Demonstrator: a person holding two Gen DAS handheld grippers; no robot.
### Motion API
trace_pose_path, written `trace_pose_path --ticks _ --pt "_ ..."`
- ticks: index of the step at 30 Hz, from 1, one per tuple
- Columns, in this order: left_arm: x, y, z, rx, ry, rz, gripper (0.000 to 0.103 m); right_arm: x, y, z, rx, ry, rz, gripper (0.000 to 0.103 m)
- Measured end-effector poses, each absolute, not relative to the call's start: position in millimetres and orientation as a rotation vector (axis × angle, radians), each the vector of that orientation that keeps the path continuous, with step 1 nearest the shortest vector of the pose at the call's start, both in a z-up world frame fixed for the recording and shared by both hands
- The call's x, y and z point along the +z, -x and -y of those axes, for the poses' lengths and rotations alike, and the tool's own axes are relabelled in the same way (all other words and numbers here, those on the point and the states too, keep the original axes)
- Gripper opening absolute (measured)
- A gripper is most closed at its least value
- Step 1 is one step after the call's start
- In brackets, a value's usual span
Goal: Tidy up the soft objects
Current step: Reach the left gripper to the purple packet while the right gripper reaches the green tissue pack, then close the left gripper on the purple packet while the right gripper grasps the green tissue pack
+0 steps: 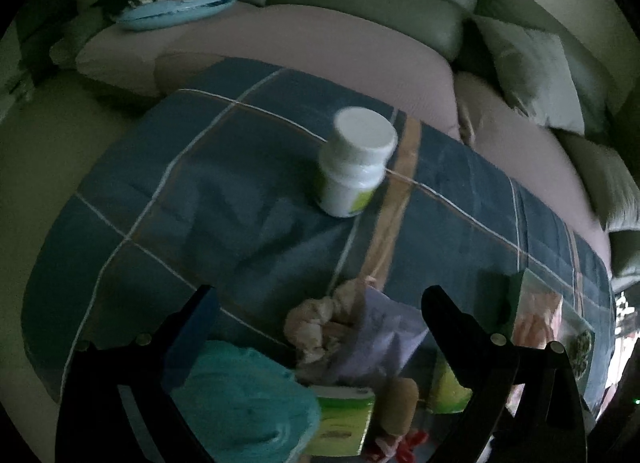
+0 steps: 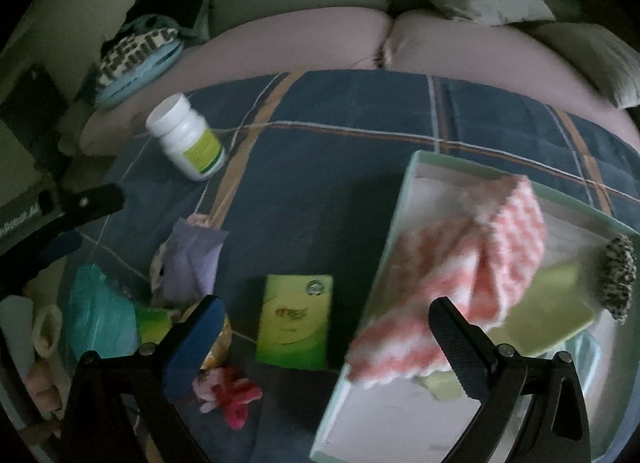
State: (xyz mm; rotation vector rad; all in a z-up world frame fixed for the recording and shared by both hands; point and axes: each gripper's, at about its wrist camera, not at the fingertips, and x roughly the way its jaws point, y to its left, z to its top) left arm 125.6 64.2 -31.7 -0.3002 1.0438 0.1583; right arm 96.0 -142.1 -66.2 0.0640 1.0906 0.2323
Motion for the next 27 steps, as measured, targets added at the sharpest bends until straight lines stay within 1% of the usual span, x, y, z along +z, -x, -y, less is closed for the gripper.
trace_pose_path --ticks 1,3,8,17,22,23,24,27 --pt "-33.5 -127.3 -60.0 0.147 0.290 -1.053 0.101 -68.4 -96.0 139.3 0.241 -0.059 -1.095 0.100" --pt "-37.0 -130.1 -54.9 0.133 0.285 -1.065 0.101 -70.4 -95.4 137.2 0.256 -0.053 -1.101 0.092" --pt "-49.0 -139.2 -47.3 0.099 0.307 -1.109 0.101 -76.1 -96.8 132.8 0.265 -0.039 -1.113 0.084" --pt "-54.1 -144.7 -34.9 0.073 0.282 -1.125 0.101 -68.1 -96.6 135.7 0.265 -0.060 -1.087 0.076" --pt "-56.1 -148.0 -33.7 0.070 0.278 -1.132 0.101 -66.7 -95.2 129.9 0.288 -0.047 -1.085 0.075" --pt "-56.1 -148.4 -33.6 0.069 0.277 -1.132 0.101 -67.4 -95.2 128.3 0.291 -0.041 -1.086 0.071" --pt "-56.0 -147.8 -34.6 0.068 0.277 -1.132 0.101 -68.1 -95.1 126.8 0.293 -0.038 -1.089 0.069" --pt "-58.1 -148.8 -32.9 0.061 0.273 -1.138 0.101 -71.6 -95.2 123.3 0.305 -0.034 -1.100 0.069"
